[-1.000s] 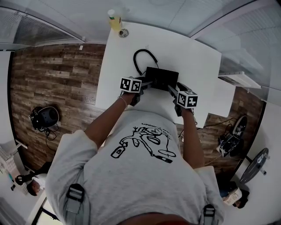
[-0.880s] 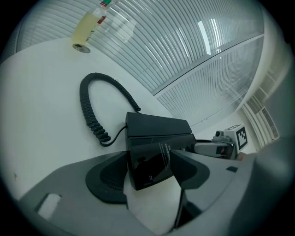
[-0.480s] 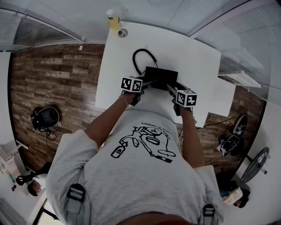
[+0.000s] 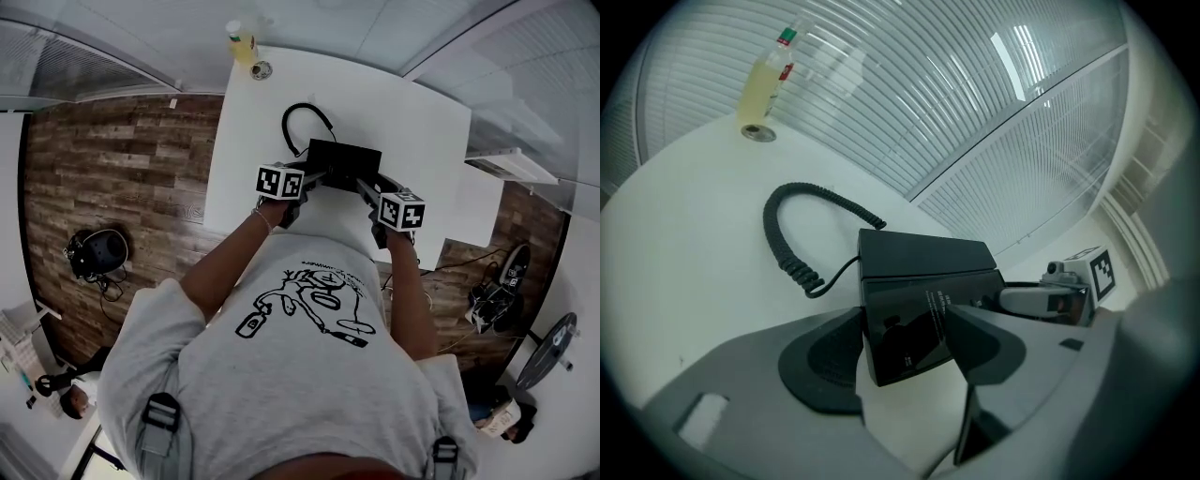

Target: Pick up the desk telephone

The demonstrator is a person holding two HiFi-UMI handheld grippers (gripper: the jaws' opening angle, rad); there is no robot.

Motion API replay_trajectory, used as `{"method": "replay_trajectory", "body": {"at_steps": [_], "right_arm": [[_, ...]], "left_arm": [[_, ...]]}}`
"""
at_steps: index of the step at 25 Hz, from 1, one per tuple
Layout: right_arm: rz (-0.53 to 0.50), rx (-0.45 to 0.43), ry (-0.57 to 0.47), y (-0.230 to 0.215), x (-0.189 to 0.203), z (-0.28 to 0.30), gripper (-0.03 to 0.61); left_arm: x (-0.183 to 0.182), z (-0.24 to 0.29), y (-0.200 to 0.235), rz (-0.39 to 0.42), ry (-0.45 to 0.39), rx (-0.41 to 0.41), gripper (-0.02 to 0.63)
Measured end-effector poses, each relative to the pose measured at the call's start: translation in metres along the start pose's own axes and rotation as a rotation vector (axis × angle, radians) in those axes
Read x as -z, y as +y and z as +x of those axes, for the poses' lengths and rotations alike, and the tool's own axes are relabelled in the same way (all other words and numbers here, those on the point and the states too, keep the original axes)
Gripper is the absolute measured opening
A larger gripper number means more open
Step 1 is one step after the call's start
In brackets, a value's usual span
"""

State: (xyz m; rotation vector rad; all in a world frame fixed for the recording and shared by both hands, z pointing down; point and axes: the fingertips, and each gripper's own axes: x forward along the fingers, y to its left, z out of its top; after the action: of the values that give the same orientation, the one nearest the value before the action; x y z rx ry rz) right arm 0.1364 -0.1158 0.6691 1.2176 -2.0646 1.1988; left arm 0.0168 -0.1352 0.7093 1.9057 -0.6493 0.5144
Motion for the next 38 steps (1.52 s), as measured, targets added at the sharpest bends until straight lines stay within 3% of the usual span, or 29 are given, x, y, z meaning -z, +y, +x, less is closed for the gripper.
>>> {"method": "replay_trajectory", "body": {"at_steps": [38], "right_arm": [[-0.169,-0.002,-0.206,0.128,-0.115,-0.171,0.224]], "left_arm": [[-0.081,-0.156,-0.148,0.075,-0.189,0.062,0.273]]}}
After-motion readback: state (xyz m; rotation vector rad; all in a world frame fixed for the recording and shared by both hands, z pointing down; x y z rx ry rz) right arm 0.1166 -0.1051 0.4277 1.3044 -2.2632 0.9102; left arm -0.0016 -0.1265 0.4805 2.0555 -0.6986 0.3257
